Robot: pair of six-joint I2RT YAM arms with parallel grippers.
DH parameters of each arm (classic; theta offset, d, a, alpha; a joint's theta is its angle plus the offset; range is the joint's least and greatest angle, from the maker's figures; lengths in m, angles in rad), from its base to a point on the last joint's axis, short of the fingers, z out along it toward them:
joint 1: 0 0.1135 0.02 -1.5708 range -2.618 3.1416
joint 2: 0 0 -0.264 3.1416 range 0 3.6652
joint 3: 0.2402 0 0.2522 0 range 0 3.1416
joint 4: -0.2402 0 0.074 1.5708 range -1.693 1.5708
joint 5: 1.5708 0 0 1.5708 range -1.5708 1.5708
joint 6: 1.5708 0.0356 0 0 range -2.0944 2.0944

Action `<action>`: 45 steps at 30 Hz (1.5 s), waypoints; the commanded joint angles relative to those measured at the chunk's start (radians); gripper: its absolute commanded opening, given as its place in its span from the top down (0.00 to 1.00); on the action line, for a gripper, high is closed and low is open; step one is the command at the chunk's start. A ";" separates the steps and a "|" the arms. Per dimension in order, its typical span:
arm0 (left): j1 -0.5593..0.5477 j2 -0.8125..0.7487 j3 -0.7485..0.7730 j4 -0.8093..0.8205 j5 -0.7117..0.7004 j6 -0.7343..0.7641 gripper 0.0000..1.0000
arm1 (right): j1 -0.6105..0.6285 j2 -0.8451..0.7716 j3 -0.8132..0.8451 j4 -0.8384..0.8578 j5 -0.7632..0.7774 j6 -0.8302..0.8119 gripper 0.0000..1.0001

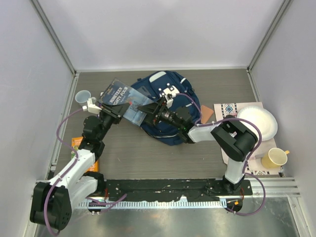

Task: Pack the student bag
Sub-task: Pick up the book from the center of the board.

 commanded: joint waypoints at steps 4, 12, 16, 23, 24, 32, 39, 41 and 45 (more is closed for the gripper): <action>0.003 -0.018 0.000 0.189 0.031 -0.032 1.00 | 0.002 0.063 0.093 0.169 0.005 0.052 0.38; 0.003 -0.023 -0.010 0.180 0.040 -0.033 1.00 | -0.014 0.034 0.079 0.152 0.026 0.014 0.80; 0.003 -0.009 0.006 0.165 0.073 -0.017 0.79 | -0.026 0.004 0.047 0.134 0.031 -0.014 0.99; 0.003 -0.055 0.105 -0.161 0.095 0.180 0.19 | -0.124 -0.288 -0.044 -0.253 0.147 -0.259 0.99; 0.003 -0.060 0.117 -0.199 0.094 0.239 0.16 | -0.142 -0.335 -0.044 -0.435 0.169 -0.297 0.99; -0.132 0.012 0.272 -0.416 0.005 0.480 0.00 | -0.302 -0.719 0.013 -1.095 0.517 -0.656 0.99; -0.393 0.251 0.500 -0.532 -0.068 0.698 0.00 | -0.425 -0.910 0.083 -1.354 0.718 -0.807 0.99; -0.465 0.347 0.588 -0.579 -0.071 0.759 0.00 | -0.440 -0.940 0.114 -1.383 0.764 -0.851 0.99; -0.566 0.503 0.715 -0.645 -0.074 0.833 0.00 | -0.469 -0.969 0.156 -1.435 0.810 -0.905 0.99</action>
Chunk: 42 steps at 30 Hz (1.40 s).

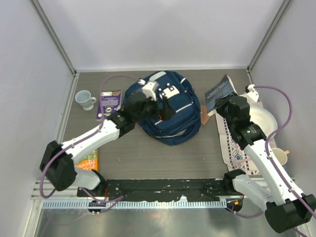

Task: Pack the student bag
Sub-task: Pick up the book from the center of the board.

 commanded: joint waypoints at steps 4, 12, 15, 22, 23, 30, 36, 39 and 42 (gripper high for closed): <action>-0.169 0.233 0.222 -0.150 -0.028 0.190 0.00 | -0.025 -0.076 0.148 0.006 0.135 -0.129 0.99; -0.239 0.439 0.365 -0.236 -0.022 0.234 0.01 | -0.029 -0.108 0.174 -0.022 0.142 -0.172 0.99; -0.252 0.482 0.395 -0.248 -0.042 0.240 0.02 | -0.029 -0.122 0.178 -0.028 0.138 -0.181 0.99; -0.252 0.552 0.434 -0.283 -0.109 0.245 0.10 | -0.031 -0.137 0.180 -0.036 0.121 -0.195 0.99; -0.252 0.560 0.448 -0.288 -0.109 0.249 0.15 | -0.029 -0.137 0.178 -0.036 0.119 -0.197 0.99; -0.252 0.582 0.463 -0.294 -0.177 0.250 0.41 | -0.031 -0.138 0.169 -0.034 0.106 -0.190 0.99; -0.252 0.588 0.463 -0.302 -0.183 0.236 0.80 | -0.031 -0.137 0.168 -0.036 0.103 -0.194 0.99; -0.252 0.553 0.449 -0.293 -0.218 0.230 1.00 | -0.031 -0.134 0.174 -0.046 0.098 -0.194 0.99; -0.252 0.507 0.452 -0.317 -0.292 0.230 1.00 | -0.032 -0.140 0.182 -0.072 0.096 -0.192 0.99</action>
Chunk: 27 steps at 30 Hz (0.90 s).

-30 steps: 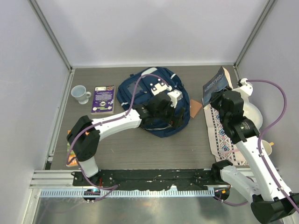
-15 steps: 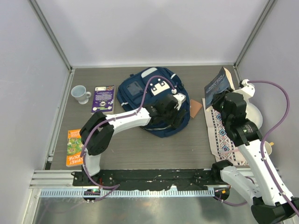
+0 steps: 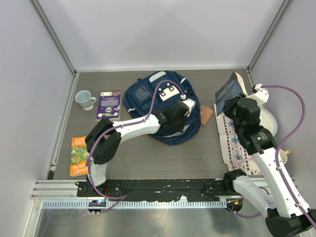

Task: Pack the student bag
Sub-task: Pick up the book from the center of the board, then place the book in the student bag.

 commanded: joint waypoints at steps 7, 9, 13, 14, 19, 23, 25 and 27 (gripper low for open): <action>0.024 -0.258 0.021 -0.031 -0.222 -0.015 1.00 | -0.006 -0.050 0.094 0.065 -0.034 0.006 0.99; 0.036 -0.284 0.031 -0.043 -0.236 -0.018 1.00 | -0.006 -0.052 0.099 0.043 -0.067 0.021 0.99; 0.055 -0.306 0.081 -0.100 -0.265 -0.026 1.00 | -0.009 -0.053 0.119 -0.035 -0.112 0.075 0.99; 0.061 -0.306 0.099 -0.108 -0.271 -0.026 1.00 | -0.009 -0.052 0.139 -0.053 -0.130 0.080 0.99; 0.076 -0.309 0.165 -0.146 -0.284 -0.033 1.00 | -0.009 -0.093 0.149 -0.087 -0.282 0.144 0.99; 0.085 -0.298 0.214 -0.175 -0.279 -0.041 1.00 | -0.009 -0.151 0.163 -0.121 -0.396 0.195 0.99; 0.085 -0.295 0.239 -0.184 -0.282 -0.037 1.00 | -0.009 -0.164 0.153 -0.147 -0.431 0.231 0.99; 0.085 -0.297 0.251 -0.184 -0.282 -0.036 1.00 | -0.009 -0.185 0.125 -0.165 -0.506 0.313 0.99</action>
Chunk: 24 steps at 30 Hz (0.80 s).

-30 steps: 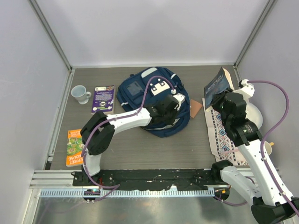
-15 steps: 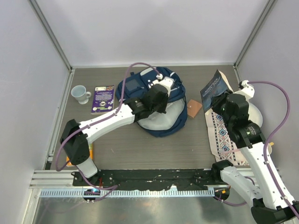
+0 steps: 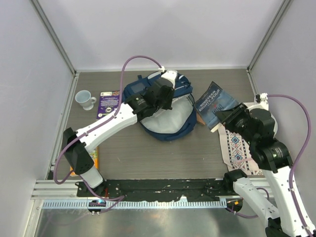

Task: Pack the student bag
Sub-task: Place the book in the student bag.

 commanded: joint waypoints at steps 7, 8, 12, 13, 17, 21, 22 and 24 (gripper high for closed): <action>0.009 -0.031 0.142 0.040 -0.030 -0.048 1.00 | -0.004 -0.067 -0.128 0.221 -0.334 0.314 0.99; 0.009 -0.031 0.146 0.043 -0.027 -0.053 1.00 | -0.004 -0.064 -0.145 0.276 -0.349 0.324 0.99; 0.007 -0.031 0.145 0.048 -0.020 -0.071 1.00 | -0.004 -0.024 -0.231 0.430 -0.400 0.396 0.99; 0.009 -0.036 0.139 0.057 -0.012 -0.076 1.00 | -0.004 0.002 -0.281 0.510 -0.415 0.432 0.99; 0.007 -0.039 0.125 0.058 0.000 -0.076 1.00 | -0.004 0.063 -0.377 0.808 -0.458 0.547 0.99; 0.007 -0.051 0.103 0.072 0.025 -0.086 1.00 | -0.004 0.125 -0.412 0.896 -0.442 0.567 0.99; 0.007 -0.052 0.100 0.078 0.034 -0.088 1.00 | -0.004 0.142 -0.418 0.905 -0.440 0.568 0.99; 0.006 -0.056 0.096 0.094 0.042 -0.088 1.00 | -0.004 0.178 -0.437 0.988 -0.426 0.584 0.99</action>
